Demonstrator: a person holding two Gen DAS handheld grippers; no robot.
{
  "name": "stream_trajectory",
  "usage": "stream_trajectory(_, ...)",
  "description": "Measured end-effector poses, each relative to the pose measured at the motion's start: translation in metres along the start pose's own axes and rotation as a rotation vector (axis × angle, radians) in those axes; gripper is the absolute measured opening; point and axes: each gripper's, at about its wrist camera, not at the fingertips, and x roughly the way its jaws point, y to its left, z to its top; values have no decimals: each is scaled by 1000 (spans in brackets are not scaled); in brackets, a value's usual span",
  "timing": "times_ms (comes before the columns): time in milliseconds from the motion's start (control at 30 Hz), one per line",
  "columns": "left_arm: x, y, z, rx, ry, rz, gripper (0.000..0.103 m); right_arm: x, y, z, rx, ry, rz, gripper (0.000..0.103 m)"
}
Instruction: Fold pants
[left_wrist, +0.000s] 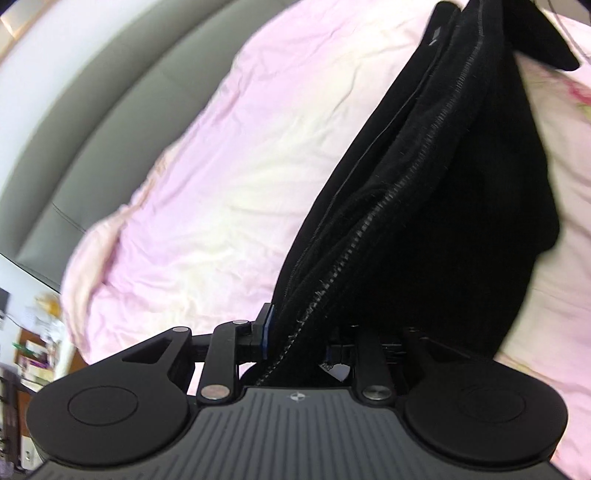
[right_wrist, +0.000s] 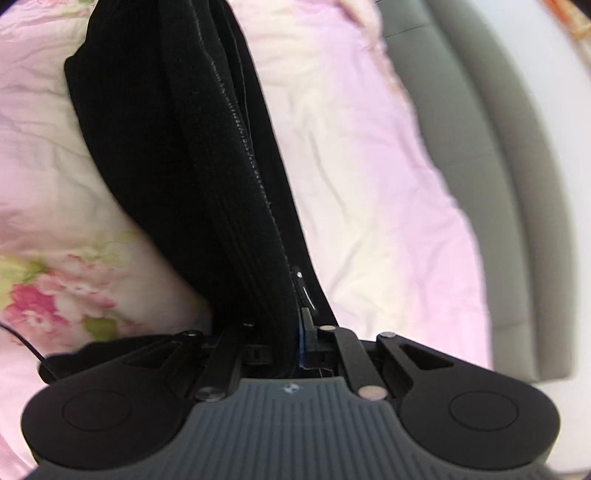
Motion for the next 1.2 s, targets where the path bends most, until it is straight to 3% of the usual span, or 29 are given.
stream_trajectory(100,55,13,12,-35,66,-14,29,47,-30,17,-5,45,55,1)
stream_trajectory(167,94,18,16,-71,121,-12,36,84,-44,27,6,86,77,3)
stream_trajectory(200,110,23,15,-106,148,-18,38,100,-49,30,13,106,90,16)
stream_trajectory(233,127,27,14,-145,176,-30,42,115,-53,34,23,128,88,36)
stream_trajectory(267,142,30,13,-182,195,-42,44,131,-55,36,32,151,81,42)
stream_trajectory(333,161,41,10,-266,202,-57,56,154,-55,39,60,192,109,44)
stream_trajectory(400,163,56,8,-365,175,-39,79,168,-60,35,133,220,149,45)
stream_trajectory(500,145,87,-7,-446,90,-51,84,164,-80,18,279,214,240,47)
stream_trajectory(600,137,121,-35,-604,158,72,102,152,-103,-1,428,174,253,70)
stream_trajectory(700,128,141,-61,-808,151,73,103,137,-115,-9,565,147,251,75)
stream_trajectory(767,119,149,-71,-964,123,40,103,127,-110,-6,563,156,231,76)
stream_trajectory(900,87,156,-97,-1221,152,200,99,111,-99,-5,620,213,255,76)
stream_trajectory(1000,64,144,-114,-1225,141,198,99,99,-83,-5,610,276,204,77)
stream_trajectory(1133,42,97,-111,-1062,96,191,99,69,-71,5,682,236,90,77)
stream_trajectory(1200,34,71,-109,-979,67,172,99,51,-58,6,764,196,-14,79)
